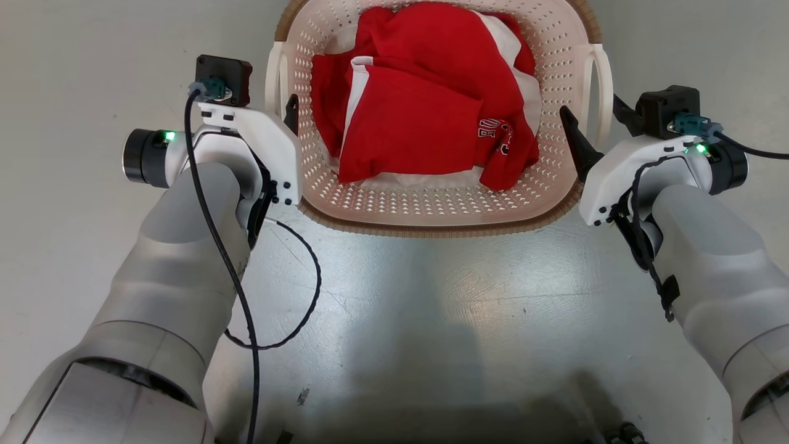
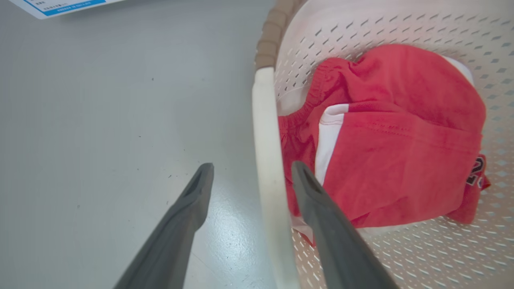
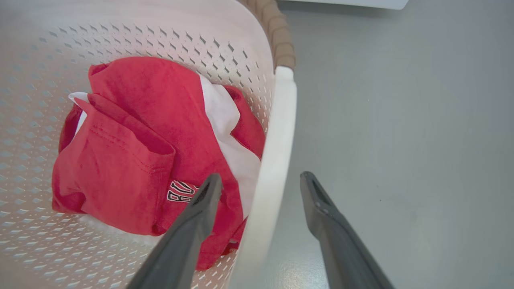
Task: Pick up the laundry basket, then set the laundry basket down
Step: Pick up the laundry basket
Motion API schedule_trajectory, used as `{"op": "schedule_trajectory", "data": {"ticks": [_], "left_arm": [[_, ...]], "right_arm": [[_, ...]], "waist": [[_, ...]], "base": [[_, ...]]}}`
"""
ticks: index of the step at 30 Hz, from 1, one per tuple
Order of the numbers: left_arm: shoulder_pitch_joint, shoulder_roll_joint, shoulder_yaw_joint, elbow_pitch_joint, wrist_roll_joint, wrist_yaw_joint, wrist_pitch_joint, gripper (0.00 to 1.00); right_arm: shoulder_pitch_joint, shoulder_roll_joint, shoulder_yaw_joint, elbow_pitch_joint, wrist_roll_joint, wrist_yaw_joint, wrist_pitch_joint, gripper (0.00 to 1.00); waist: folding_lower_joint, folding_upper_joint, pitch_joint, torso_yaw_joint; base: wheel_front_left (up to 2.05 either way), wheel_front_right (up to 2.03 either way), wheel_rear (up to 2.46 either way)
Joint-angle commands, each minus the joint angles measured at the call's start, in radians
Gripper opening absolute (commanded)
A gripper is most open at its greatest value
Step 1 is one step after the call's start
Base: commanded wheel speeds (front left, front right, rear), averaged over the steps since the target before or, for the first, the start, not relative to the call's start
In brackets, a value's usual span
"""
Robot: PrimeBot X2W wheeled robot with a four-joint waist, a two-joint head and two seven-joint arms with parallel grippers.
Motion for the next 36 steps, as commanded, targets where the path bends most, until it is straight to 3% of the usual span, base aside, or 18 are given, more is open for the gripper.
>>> {"op": "schedule_trajectory", "data": {"ticks": [1,12,13,36], "left_arm": [[-0.003,0.030,0.008,-0.004,-0.012,0.010,-0.002,1.00],[-0.008,0.025,-0.007,-0.004,-0.019,0.012,-0.009,1.00],[-0.008,0.026,-0.012,-0.004,-0.015,0.014,-0.009,0.00],[0.101,0.020,-0.039,-0.003,-0.044,0.008,0.059,0.00]], "right_arm": [[0.031,0.013,0.015,-0.003,0.014,0.006,-0.014,1.00],[0.025,0.010,0.038,-0.004,0.037,0.006,-0.014,1.00],[0.026,0.011,0.038,-0.005,0.040,0.006,-0.015,0.00],[0.090,0.015,0.136,-0.019,0.125,0.006,0.060,0.00]], "waist": [[0.0000,0.0000,0.001,0.001],[0.0000,0.0000,0.007,0.001],[0.0000,0.0000,0.007,0.000],[0.0000,0.0000,-0.119,-0.003]], "base": [[0.00,0.00,0.00],[0.00,0.00,0.00],[0.00,0.00,0.00],[0.00,0.00,0.00]]}}
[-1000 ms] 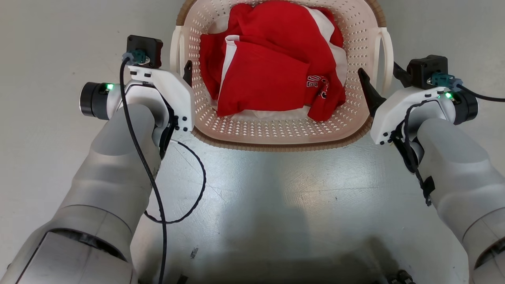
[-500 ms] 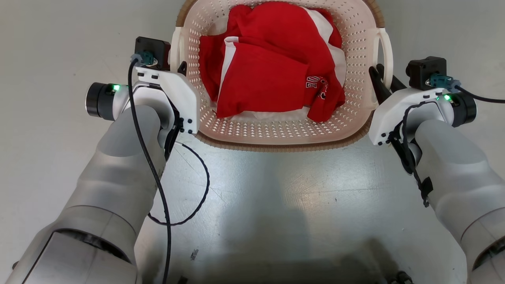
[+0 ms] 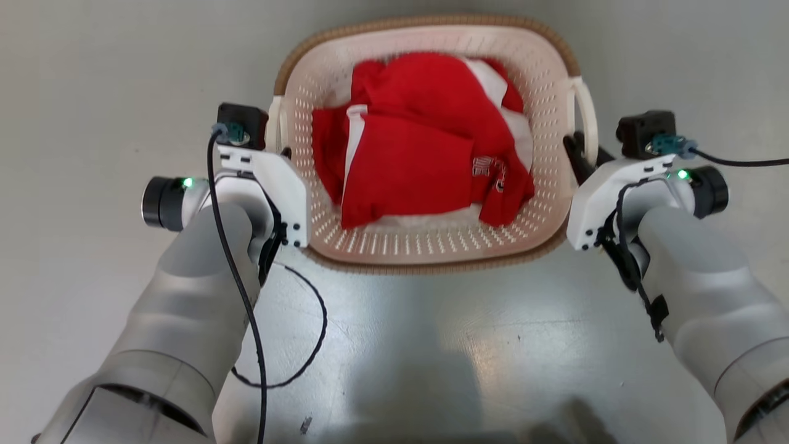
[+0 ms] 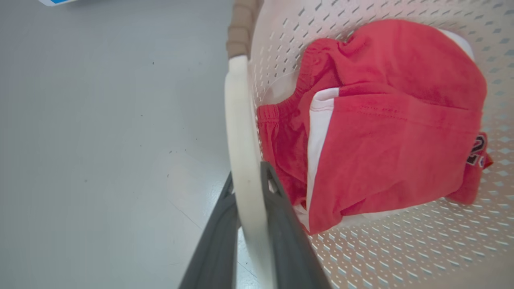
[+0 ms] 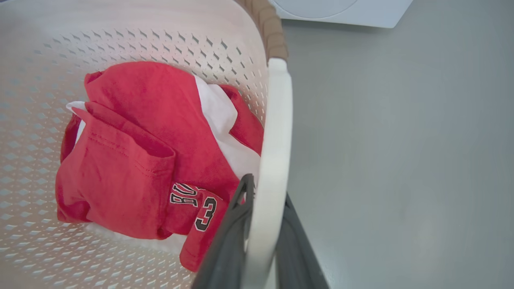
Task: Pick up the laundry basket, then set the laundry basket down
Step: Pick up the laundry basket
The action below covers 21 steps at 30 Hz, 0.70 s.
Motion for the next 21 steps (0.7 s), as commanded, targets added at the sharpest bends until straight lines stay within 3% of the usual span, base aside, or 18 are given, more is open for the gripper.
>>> {"op": "schedule_trajectory", "data": {"ticks": [1,21], "left_arm": [[0.030,0.035,0.005,-0.006,-0.004,-0.003,-0.001,0.00],[0.223,0.059,-0.021,-0.006,-0.043,-0.056,0.190,0.00]], "right_arm": [[0.068,0.006,0.022,-0.019,0.012,0.007,0.012,0.00],[0.235,-0.049,0.165,-0.110,0.203,0.007,0.233,0.00]], "waist": [[0.0000,0.0000,-0.029,-0.002],[0.0000,0.0000,-0.353,-0.010]], "base": [[0.00,0.00,0.00],[0.00,0.00,0.00]]}}
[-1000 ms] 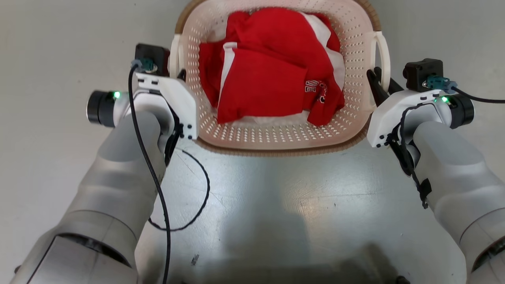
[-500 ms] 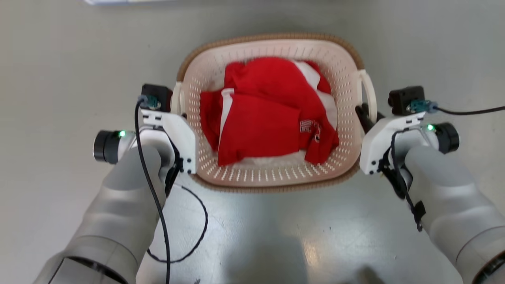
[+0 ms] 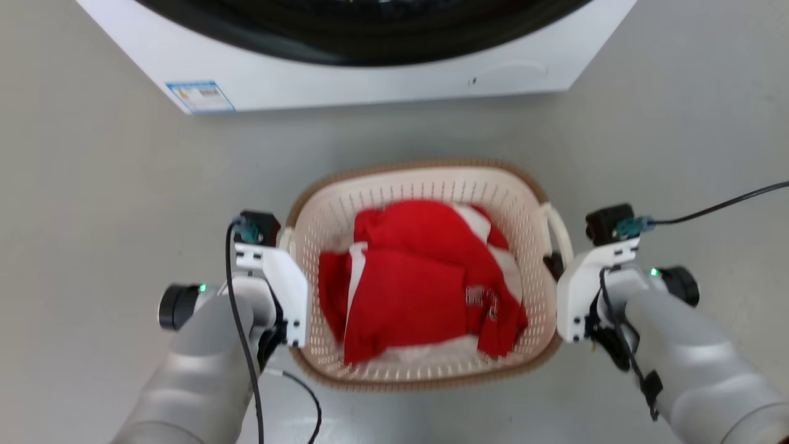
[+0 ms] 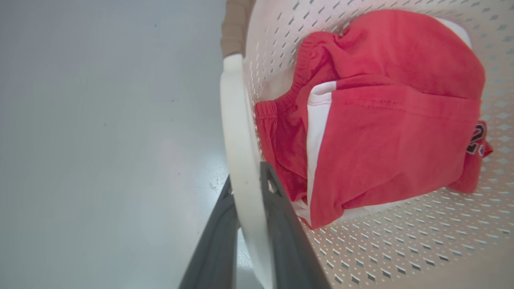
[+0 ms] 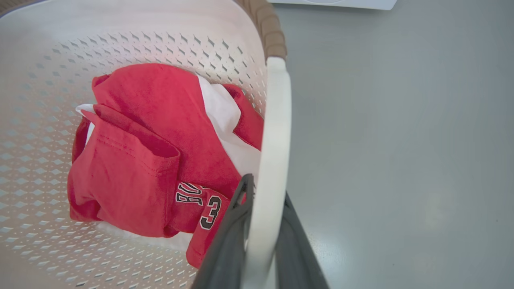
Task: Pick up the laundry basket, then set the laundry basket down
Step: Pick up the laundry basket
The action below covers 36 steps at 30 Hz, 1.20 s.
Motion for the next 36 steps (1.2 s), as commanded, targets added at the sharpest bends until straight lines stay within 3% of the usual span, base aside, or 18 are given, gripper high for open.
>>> {"op": "schedule_trajectory", "data": {"ticks": [1,11,36], "left_arm": [[0.031,0.050,0.008,-0.006,0.000,-0.006,0.010,0.00],[0.112,0.043,-0.022,-0.006,0.001,-0.006,0.059,0.00],[0.225,0.050,-0.074,-0.006,-0.003,-0.023,0.104,0.00]], "right_arm": [[0.055,-0.018,0.026,-0.017,0.018,0.007,0.024,0.00],[0.136,-0.037,0.130,-0.020,0.073,0.007,0.135,0.00],[0.241,0.003,0.255,-0.019,0.176,0.007,0.163,0.00]], "waist": [[0.0000,0.0000,-0.069,-0.001],[0.0000,0.0000,-0.243,0.025],[0.0000,0.0000,-0.496,0.048]], "base": [[0.00,0.00,0.00],[0.00,0.00,0.00],[0.00,0.00,0.00]]}}
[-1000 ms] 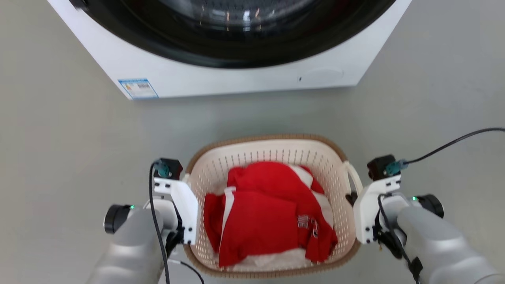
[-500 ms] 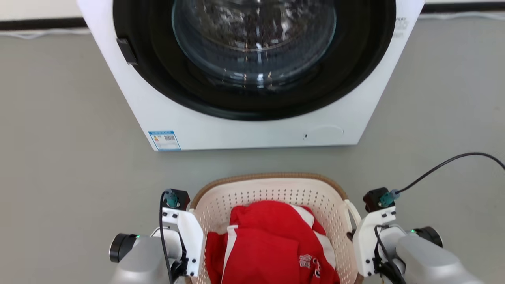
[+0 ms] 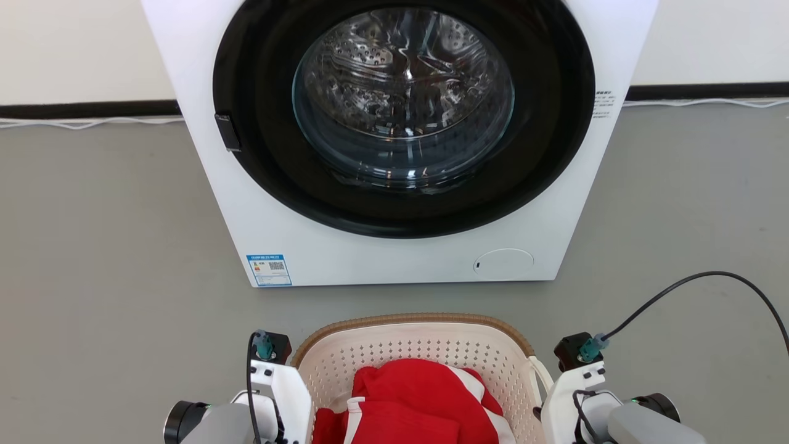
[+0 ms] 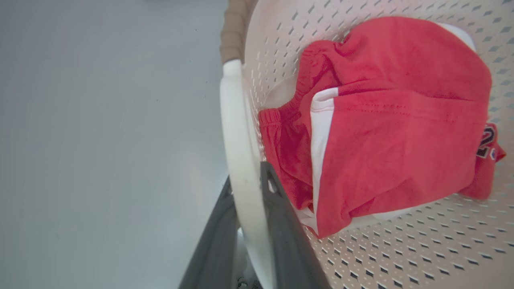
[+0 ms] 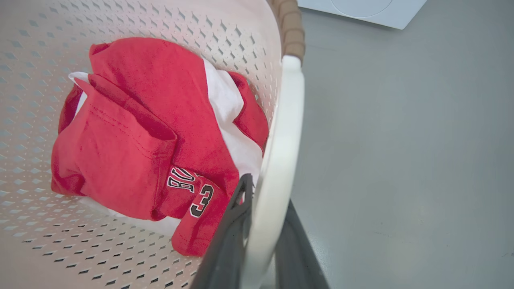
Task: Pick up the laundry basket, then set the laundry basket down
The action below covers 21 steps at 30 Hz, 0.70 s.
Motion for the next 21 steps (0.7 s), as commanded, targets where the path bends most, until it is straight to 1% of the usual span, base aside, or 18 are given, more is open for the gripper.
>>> {"op": "schedule_trajectory", "data": {"ticks": [1,21], "left_arm": [[-0.030,0.044,0.014,-0.010,0.005,-0.001,-0.011,0.00],[-0.020,0.038,0.000,-0.010,-0.020,-0.011,0.013,0.00]], "right_arm": [[0.004,-0.014,0.011,-0.002,0.004,0.008,0.004,0.00],[-0.018,-0.037,0.058,-0.012,0.035,0.008,0.013,0.00]], "waist": [[0.0001,-0.0001,-0.007,-0.002],[0.0001,-0.0001,-0.035,-0.020]], "base": [[0.00,0.00,0.00],[0.00,0.00,0.00]]}}
